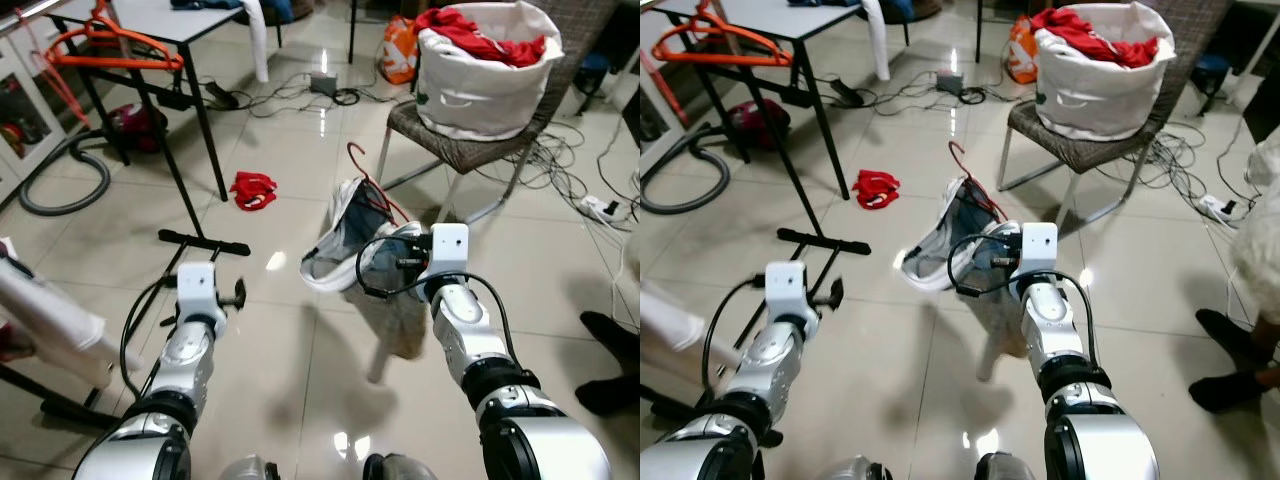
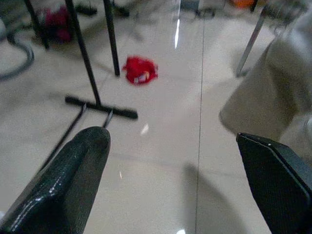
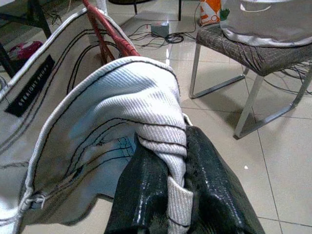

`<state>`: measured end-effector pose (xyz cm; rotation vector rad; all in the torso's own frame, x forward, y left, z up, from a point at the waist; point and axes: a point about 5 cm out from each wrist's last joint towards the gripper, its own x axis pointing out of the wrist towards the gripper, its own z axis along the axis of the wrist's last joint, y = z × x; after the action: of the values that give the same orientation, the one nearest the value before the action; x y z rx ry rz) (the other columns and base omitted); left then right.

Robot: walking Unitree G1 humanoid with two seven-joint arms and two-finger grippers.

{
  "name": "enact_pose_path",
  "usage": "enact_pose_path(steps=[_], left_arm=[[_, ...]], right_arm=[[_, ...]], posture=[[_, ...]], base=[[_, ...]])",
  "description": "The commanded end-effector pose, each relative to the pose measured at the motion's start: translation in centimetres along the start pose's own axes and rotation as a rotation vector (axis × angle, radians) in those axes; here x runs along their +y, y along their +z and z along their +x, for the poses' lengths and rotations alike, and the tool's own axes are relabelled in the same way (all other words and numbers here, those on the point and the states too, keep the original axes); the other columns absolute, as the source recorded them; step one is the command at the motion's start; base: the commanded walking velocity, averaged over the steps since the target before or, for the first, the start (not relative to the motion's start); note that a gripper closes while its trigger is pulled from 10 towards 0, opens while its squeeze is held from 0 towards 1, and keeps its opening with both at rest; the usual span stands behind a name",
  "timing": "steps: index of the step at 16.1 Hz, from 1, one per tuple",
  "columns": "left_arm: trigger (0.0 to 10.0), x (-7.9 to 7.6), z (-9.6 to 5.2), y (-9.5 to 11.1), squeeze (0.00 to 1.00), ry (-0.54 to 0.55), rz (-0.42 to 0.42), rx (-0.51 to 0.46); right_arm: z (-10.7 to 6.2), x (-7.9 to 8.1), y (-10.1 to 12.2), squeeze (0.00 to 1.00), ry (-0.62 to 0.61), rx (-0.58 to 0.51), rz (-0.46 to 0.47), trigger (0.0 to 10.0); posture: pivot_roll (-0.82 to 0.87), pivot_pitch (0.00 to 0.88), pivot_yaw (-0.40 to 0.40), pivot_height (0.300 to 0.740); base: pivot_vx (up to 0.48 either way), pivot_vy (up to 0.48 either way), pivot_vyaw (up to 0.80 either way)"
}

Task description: Hang hanger

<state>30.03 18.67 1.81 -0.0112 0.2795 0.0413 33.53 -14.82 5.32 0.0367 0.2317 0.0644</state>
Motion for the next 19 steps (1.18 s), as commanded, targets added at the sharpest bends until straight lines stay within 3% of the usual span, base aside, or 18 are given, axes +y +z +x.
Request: enact_pose_path(steps=[1,6,10,13,19], left_arm=[[10.0,-0.6,-0.3,-0.3,0.0,-0.016,0.017,-0.013],[10.0,0.0,-1.2,-2.4,0.0,0.08,-0.082,0.065],[10.0,-0.3,-1.5,-3.0,0.0,0.083,-0.116,0.079],[10.0,-0.5,-1.9,-4.1,0.0,0.088,-0.092,0.142],[10.0,-1.3,-1.8,-3.8,0.0,0.031,-0.052,0.127]], right_arm=[[0.4,0.1,1.9,0.15,0.001,-0.106,-0.003,10.0],[0.1,0.3,1.3,0.16,0.009,-0.106,-0.036,10.0],[0.2,0.3,1.4,0.16,0.008,-0.114,-0.05,10.0],[0.1,0.5,1.2,0.16,0.012,-0.108,-0.053,10.0],[0.1,0.8,1.0,0.16,0.021,-0.107,-0.064,10.0]], posture=[[-0.09,0.0,0.033,0.74],[-0.08,0.0,0.024,0.74],[-0.08,0.0,0.022,0.74],[-0.07,0.0,0.02,0.74],[-0.07,0.0,0.018,0.74]], base=[[0.0,0.0,0.0],[0.0,0.0,0.0],[0.0,0.0,0.0],[0.0,0.0,0.0],[0.0,0.0,0.0]])
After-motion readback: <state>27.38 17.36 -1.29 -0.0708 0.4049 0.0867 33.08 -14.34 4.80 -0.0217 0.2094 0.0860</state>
